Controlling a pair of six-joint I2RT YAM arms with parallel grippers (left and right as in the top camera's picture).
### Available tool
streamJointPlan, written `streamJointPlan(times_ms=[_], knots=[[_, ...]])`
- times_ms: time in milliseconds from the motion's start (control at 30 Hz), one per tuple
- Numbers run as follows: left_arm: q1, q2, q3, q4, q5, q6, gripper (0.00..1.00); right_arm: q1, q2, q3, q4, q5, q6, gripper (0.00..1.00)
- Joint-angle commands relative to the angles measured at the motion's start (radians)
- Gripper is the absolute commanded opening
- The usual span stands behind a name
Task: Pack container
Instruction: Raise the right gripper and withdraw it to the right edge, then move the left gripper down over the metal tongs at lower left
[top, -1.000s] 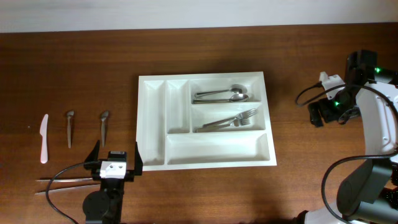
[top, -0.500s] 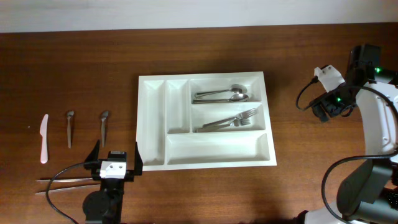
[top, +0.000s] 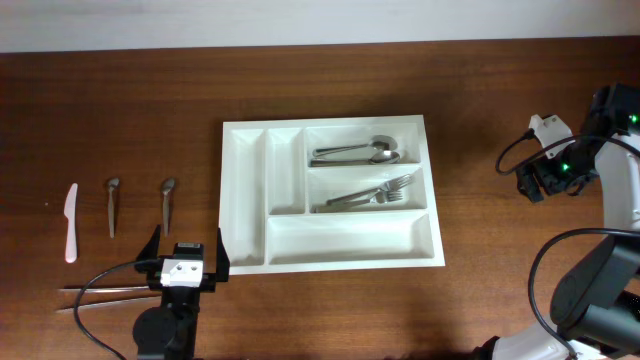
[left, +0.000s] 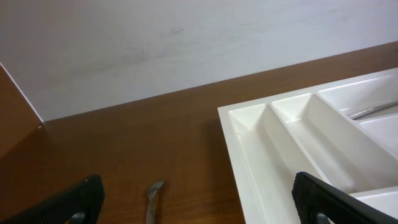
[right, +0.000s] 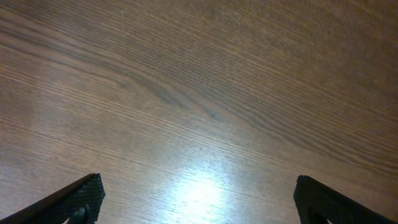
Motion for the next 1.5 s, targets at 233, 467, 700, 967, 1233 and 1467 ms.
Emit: streamJointPlan(times_ms=[233, 467, 700, 967, 1233, 1467], knots=[[0.006, -0.008, -0.007, 0.039, 0.016, -0.01, 0.99, 0.0, 0.002, -0.009, 0.0, -0.031, -0.01, 0.99], [0.006, -0.008, 0.068, 0.078, 0.214, -0.119, 0.99, 0.0, 0.002, -0.009, 0.0, -0.031, -0.01, 0.99], [0.006, -0.008, 0.274, -0.063, 0.292, -0.134, 0.99, 0.0, 0.002, -0.009, 0.0, -0.031, -0.01, 0.99], [0.006, 0.002, 0.415, -0.008, 0.371, -0.166, 0.99, 0.0, 0.002, -0.009, 0.0, -0.031, -0.01, 0.99], [0.006, 0.346, 0.7, -0.314, 0.178, -0.204, 0.99, 0.0, 0.002, -0.009, 0.0, -0.031, -0.01, 0.99], [0.006, 0.78, 1.088, -0.774, 0.378, -0.204, 0.99, 0.0, 0.002, -0.009, 0.0, -0.031, -0.01, 0.99]])
